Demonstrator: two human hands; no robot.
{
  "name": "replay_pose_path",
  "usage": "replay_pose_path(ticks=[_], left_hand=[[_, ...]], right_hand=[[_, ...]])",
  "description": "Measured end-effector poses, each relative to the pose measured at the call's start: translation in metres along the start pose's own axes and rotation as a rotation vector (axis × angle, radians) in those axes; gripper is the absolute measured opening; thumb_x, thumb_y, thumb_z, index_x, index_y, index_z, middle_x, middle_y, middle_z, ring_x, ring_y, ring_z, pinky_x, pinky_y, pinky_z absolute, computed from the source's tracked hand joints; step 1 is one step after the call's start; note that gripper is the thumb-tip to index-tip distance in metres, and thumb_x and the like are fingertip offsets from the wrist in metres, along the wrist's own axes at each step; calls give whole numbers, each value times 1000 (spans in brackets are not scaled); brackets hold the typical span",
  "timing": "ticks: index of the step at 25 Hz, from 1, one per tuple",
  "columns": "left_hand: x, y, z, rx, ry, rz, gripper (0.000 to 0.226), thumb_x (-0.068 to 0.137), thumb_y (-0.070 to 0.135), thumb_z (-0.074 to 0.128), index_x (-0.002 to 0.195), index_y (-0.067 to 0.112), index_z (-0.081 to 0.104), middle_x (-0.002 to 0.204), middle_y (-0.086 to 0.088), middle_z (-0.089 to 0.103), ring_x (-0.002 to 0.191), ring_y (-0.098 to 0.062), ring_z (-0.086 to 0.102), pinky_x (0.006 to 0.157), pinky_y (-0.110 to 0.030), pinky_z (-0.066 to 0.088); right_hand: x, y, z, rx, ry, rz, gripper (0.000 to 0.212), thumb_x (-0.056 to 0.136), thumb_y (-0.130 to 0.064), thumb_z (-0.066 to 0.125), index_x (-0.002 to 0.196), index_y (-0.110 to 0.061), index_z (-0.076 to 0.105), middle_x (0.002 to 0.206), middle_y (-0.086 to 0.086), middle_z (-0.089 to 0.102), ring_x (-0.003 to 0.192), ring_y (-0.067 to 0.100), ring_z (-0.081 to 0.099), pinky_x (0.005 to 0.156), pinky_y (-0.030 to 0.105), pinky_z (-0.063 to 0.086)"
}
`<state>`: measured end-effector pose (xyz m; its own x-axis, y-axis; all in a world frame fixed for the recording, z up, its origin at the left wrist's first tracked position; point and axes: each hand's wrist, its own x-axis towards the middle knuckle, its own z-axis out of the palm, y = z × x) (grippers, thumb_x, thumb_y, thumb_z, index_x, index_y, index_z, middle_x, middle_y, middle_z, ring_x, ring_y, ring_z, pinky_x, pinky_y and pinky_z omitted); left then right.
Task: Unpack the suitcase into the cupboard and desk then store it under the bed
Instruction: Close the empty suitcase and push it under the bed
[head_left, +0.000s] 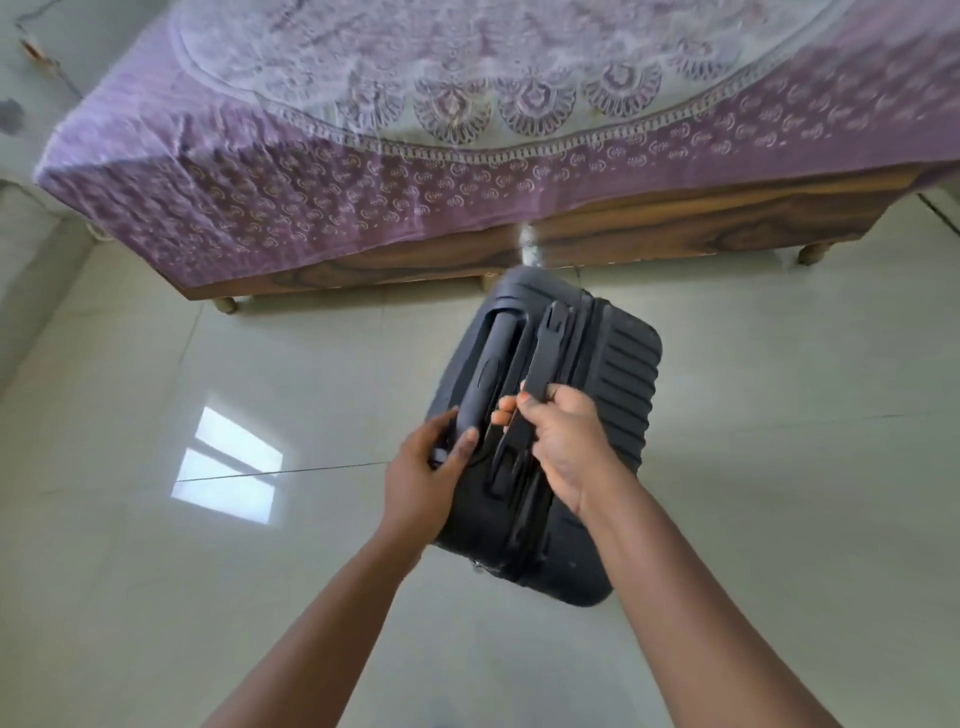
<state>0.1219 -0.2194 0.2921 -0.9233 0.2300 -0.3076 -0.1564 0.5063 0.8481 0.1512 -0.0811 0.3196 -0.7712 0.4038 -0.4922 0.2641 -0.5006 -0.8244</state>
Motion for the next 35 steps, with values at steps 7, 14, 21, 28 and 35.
replay_pose_path(ticks=[7,14,21,28,35], left_hand=[[-66,-6,-28,520,-214,-206,47,93,48,46,137,34,44,143,-3,44,121,-24,51,94,-42,47],[-130,43,35,874,-419,-154,60,88,52,52,135,20,34,144,-6,31,126,-29,41,93,-49,38],[-239,22,51,807,-670,40,59,94,37,48,144,17,24,153,-6,19,135,-29,34,102,-47,38],[-338,-2,67,832,-808,-260,68,99,24,41,149,6,0,146,-20,36,125,-34,46,90,-33,41],[-406,57,118,899,-1111,45,40,98,21,38,136,12,44,138,-12,48,115,-28,52,90,-28,44]], right_hand=[[-98,2,6,-679,127,101,82,92,1,49,148,-43,8,80,9,56,62,15,50,49,19,41],[-190,-6,-95,-1855,301,-50,26,65,-7,81,89,-9,71,83,9,63,73,24,61,51,28,40],[-272,24,-175,-1792,334,239,30,95,-28,52,114,-6,58,116,9,58,113,29,50,94,37,40],[-404,93,-254,-1172,459,419,31,99,-31,45,111,-3,49,111,16,59,102,33,56,77,36,43],[-552,84,-277,-517,919,389,31,93,-30,55,77,-4,55,82,22,69,78,33,66,67,34,49]])
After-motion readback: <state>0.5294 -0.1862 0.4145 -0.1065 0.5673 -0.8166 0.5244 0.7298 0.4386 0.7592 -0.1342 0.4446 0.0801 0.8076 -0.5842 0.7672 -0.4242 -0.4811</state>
